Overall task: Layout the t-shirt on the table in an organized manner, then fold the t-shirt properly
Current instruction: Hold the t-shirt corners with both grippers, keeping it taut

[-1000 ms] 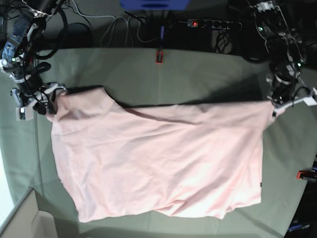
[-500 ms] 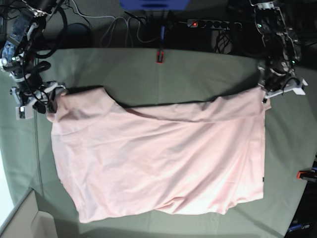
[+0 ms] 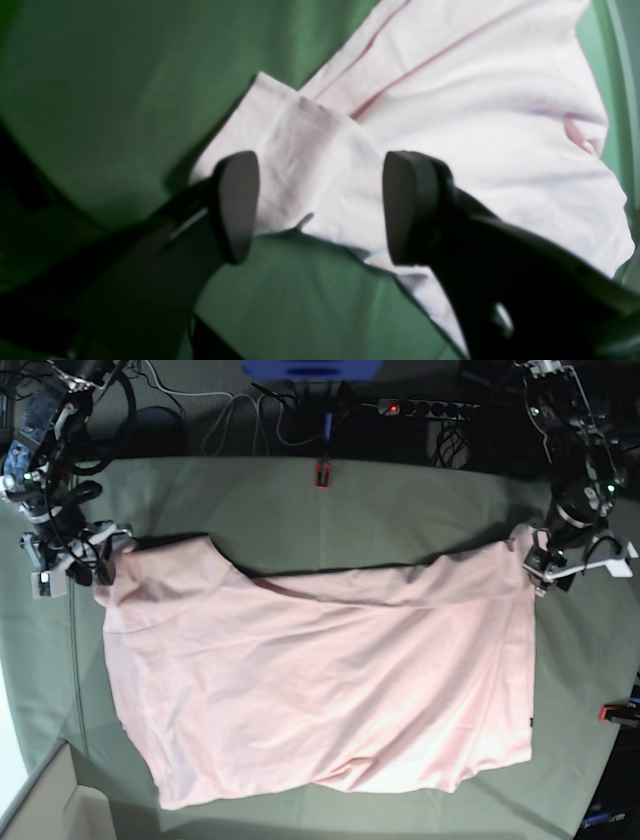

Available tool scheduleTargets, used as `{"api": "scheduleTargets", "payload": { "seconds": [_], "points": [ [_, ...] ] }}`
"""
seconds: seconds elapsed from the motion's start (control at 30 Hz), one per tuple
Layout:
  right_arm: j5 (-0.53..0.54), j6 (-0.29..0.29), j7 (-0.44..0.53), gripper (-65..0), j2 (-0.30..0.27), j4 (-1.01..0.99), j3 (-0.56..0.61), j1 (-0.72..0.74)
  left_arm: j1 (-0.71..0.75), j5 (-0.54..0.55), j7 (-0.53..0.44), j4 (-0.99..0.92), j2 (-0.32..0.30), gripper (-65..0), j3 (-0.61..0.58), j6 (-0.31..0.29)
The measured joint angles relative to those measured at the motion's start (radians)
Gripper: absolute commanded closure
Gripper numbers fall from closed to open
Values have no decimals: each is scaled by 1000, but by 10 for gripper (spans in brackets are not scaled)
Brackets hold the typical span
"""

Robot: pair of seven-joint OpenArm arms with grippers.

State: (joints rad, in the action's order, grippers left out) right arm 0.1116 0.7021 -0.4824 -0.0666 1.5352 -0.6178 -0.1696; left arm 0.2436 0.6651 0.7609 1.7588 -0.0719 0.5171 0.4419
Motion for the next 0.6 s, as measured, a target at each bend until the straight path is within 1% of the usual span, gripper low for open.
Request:
{"api": "scheduleTargets", "payload": {
  "seconds": [0.07, 0.17, 0.23, 0.43, 0.57, 0.6],
  "points": [
    [0, 0, 0, -237, 0, 0, 2, 3, -41, 6, -1, -64, 2, -385, 37, -2],
    [0, 0, 1, -237, 0, 0, 3, 5, -87, -9, -32, -174, -6, -384, 100, 0],
    [0, 0, 1, -237, 0, 0, 3, 5, -101, -7, -24, -236, -12, -385, 126, 3],
    [1, 0, -1, -237, -10, 0, 4, 5, -171, -1, -24, -348, -60, -385, 102, 0],
    [0, 0, -2, -237, -14, 0, 4, 5, -198, -7, -26, -393, -72, -385, 103, -1],
    [1, 0, -1, -237, -14, 0, 4, 5, -203, -10, -29, -406, -72, -385, 104, -20]
  ]
}}
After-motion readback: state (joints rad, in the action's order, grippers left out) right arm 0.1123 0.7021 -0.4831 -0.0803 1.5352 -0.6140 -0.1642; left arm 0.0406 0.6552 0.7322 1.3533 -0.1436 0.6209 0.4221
